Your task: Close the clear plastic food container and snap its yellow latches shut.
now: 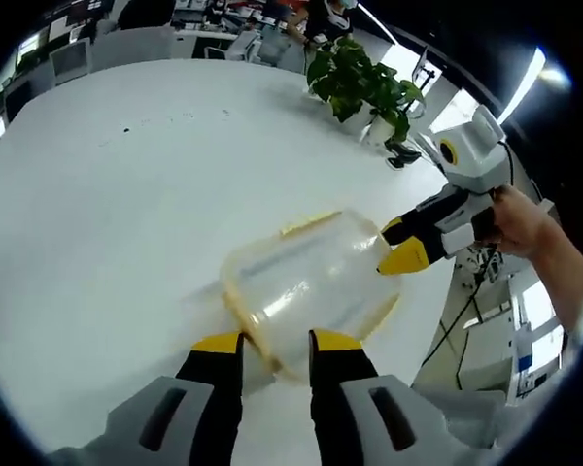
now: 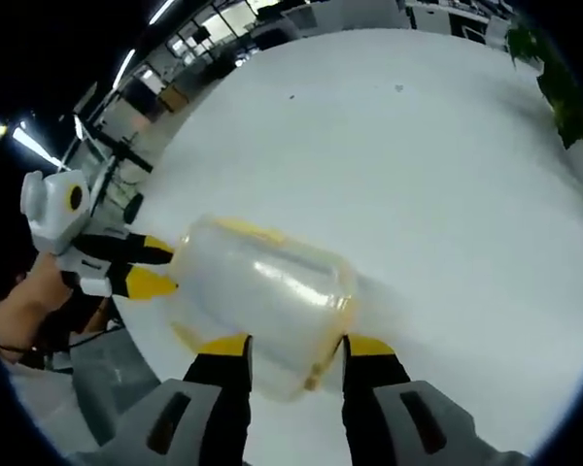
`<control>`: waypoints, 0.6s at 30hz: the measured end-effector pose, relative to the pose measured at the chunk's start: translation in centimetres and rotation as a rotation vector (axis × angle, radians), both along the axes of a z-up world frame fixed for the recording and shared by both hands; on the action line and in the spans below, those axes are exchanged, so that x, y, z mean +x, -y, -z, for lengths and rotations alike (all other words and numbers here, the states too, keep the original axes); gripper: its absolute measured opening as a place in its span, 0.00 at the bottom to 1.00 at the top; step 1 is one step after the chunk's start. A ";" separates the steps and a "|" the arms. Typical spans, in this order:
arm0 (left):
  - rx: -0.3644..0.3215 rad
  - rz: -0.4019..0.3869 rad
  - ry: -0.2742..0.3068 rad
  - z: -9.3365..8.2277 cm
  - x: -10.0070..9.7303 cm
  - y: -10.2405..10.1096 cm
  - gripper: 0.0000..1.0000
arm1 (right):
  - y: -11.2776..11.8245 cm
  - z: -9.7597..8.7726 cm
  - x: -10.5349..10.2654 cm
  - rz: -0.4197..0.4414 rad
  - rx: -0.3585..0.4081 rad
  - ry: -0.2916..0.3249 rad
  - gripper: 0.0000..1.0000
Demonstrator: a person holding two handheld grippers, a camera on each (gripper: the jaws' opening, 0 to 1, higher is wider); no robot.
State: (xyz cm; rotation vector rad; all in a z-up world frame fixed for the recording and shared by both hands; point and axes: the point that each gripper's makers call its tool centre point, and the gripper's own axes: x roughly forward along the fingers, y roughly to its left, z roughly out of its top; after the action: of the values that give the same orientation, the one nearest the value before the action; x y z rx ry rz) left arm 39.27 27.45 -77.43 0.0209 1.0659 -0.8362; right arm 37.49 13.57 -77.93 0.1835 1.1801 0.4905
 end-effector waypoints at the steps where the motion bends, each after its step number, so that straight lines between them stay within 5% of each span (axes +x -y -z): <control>1: 0.004 0.032 0.033 -0.1 0.1 0.0 0.25 | 0.0 0.0 -0.1 -0.001 -0.005 0.004 0.35; 7: 0.015 0.069 0.093 -0.8 0.7 -0.5 0.20 | 0.0 -0.3 -0.2 -0.092 -0.064 0.052 0.36; 13: 0.033 0.114 0.165 -1.5 1.3 -1.0 0.28 | 0.2 -0.7 -0.2 -0.140 -0.079 0.071 0.40; 15: 0.068 0.195 0.219 -1.5 1.3 -1.1 0.29 | 0.0 -1.0 -0.2 -0.146 -0.070 0.080 0.42; 18: 0.065 0.197 0.214 -1.6 1.0 -1.1 0.29 | 0.4 -1.2 -0.1 -0.175 -0.103 0.091 0.42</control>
State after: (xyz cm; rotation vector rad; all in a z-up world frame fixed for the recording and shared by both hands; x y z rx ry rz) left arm 40.23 28.50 -75.86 0.2682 0.8979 -0.9537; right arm 37.41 13.20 -76.76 -0.0314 1.1342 0.5838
